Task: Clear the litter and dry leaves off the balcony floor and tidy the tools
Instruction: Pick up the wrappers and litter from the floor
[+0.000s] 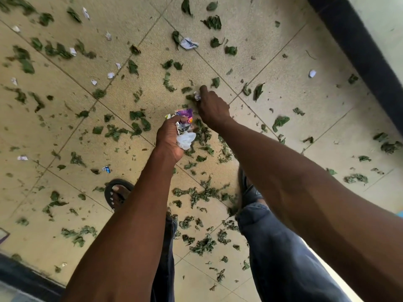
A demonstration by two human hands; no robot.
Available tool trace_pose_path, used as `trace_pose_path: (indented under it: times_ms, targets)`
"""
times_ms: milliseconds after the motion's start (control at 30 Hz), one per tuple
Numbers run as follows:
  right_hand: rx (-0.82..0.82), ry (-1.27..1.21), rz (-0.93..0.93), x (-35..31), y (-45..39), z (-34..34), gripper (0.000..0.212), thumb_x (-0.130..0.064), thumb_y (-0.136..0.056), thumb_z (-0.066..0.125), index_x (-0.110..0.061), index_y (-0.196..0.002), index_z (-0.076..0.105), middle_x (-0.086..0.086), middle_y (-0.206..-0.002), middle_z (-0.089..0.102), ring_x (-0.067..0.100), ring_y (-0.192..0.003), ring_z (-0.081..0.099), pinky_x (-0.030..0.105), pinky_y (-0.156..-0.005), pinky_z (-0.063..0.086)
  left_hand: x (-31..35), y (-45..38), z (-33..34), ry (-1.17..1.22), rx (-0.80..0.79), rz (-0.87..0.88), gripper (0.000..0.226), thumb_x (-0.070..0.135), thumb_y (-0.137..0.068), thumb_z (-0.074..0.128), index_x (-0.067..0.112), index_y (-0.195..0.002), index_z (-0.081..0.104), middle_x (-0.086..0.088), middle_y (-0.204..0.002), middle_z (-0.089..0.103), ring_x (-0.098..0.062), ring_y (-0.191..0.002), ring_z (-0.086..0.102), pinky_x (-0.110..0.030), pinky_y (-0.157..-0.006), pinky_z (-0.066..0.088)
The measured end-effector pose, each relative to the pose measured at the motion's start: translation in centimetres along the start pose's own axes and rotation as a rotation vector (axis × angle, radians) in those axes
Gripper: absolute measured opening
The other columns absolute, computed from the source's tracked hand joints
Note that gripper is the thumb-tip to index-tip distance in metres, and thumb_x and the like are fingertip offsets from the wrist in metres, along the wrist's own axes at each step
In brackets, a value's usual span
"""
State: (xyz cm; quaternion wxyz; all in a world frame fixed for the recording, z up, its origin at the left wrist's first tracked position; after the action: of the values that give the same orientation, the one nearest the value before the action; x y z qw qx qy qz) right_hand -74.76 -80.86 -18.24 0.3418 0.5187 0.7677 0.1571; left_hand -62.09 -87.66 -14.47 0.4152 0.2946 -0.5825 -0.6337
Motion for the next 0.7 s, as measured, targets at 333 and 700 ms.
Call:
trace_pose_path:
  times_ms: [333, 700]
  targets:
    - [0.107, -1.084, 0.488, 8.9, 5.3, -3.8, 0.005, -0.008, -0.084, 0.047, -0.005, -0.083, 0.051, 0.012, -0.073, 0.058, 0.022, -0.053, 0.058, 0.024, -0.043, 0.041, -2.9, 1.4, 5.3, -0.065, -0.001, -0.093, 0.025, 0.016, -0.086, 0.056, 0.018, -0.067, 0.040, 0.003, -0.059, 0.041, -0.010, -0.047, 0.040, -0.016, -0.043, 0.033]
    - [0.499, -0.949, 0.662, 25.8, 2.5, -13.7, 0.021, -0.027, -0.089, 0.058, -0.012, -0.095, 0.044, 0.006, -0.082, 0.058, 0.019, -0.057, 0.058, 0.035, -0.051, 0.053, -7.6, -1.5, 19.1, -0.202, -0.110, -0.015, 0.023, 0.009, -0.090, 0.057, 0.013, -0.067, 0.054, 0.003, -0.043, 0.050, -0.011, -0.032, 0.046, -0.012, -0.040, 0.039]
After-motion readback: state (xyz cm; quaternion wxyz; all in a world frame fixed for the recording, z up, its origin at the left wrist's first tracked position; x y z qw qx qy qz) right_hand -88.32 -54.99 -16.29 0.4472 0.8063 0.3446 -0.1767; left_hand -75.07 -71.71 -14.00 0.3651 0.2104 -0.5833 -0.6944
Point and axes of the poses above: each hand's wrist, its own y-axis away from the middle knuckle, its own z-axis out of the palm, x = y × z, the point moved 6 cm from there along -y, towards the middle knuckle
